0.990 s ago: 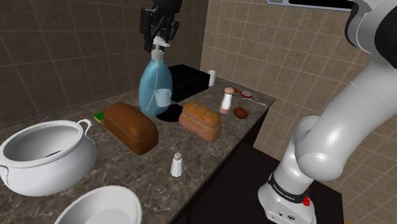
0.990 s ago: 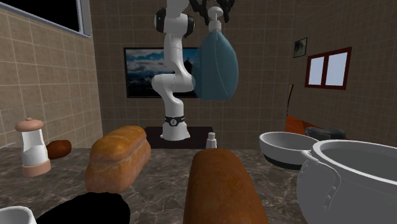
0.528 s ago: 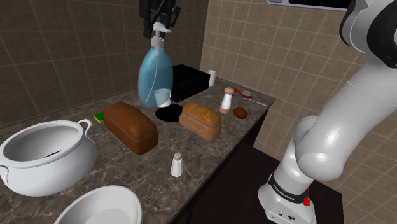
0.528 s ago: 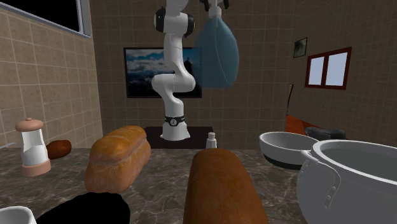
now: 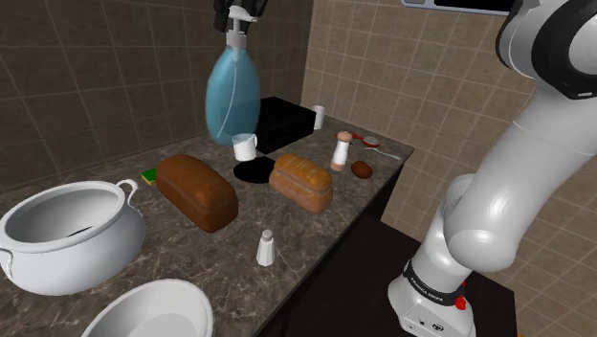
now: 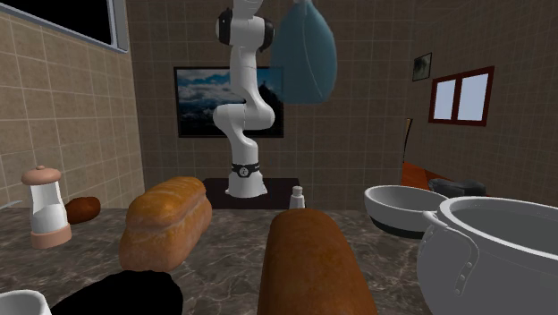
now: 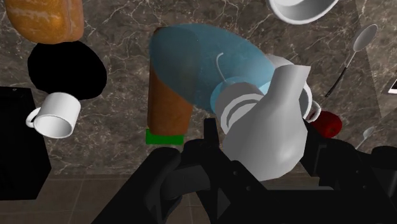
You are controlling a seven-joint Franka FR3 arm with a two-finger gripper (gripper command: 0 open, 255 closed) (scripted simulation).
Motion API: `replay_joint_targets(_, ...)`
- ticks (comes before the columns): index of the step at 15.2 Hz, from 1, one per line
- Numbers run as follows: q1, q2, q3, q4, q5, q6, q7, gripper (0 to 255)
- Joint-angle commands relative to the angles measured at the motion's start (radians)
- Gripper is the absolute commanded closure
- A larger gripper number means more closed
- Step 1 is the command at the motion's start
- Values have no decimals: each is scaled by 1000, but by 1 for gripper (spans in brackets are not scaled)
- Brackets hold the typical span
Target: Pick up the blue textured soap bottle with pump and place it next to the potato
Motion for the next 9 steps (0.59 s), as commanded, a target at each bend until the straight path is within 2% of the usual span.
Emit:
replay_joint_targets(1,0,13,1,37,-2,-23,4,255)
replay_joint_targets(9,-77,-113,-128,-93,39,-50,-194,255)
